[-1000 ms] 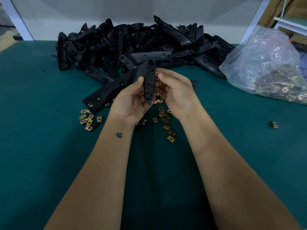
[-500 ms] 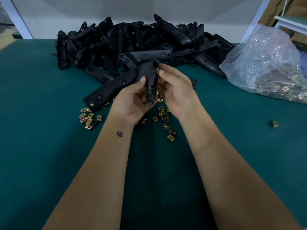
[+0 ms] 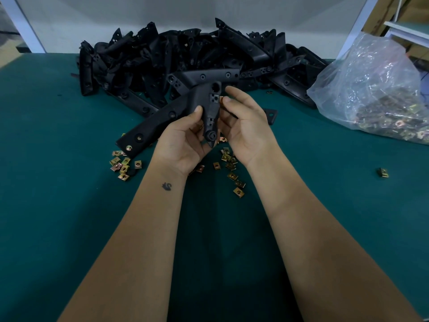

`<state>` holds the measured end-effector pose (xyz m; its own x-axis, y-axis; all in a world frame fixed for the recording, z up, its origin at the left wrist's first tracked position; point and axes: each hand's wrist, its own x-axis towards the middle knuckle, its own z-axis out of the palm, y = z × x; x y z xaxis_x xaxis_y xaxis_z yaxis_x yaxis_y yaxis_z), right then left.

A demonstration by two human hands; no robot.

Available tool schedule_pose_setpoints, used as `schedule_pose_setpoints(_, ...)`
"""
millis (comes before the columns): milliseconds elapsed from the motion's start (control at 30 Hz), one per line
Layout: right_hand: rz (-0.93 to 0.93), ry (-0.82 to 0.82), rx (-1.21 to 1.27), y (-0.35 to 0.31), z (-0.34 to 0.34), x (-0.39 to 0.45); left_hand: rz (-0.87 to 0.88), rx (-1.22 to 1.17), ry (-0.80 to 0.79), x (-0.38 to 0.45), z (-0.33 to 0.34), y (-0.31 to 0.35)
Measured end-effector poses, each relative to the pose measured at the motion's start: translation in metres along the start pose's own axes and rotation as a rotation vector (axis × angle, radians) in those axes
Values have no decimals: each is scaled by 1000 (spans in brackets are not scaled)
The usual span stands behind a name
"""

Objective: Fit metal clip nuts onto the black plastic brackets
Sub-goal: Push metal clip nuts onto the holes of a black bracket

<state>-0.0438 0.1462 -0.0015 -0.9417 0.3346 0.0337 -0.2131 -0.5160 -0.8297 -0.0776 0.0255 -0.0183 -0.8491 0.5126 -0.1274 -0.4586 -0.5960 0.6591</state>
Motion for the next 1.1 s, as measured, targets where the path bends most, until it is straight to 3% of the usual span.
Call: schedule_pose_setpoints(1100,-31,-16,-34,0,4,-3,-16,21,10,-4,5,1)
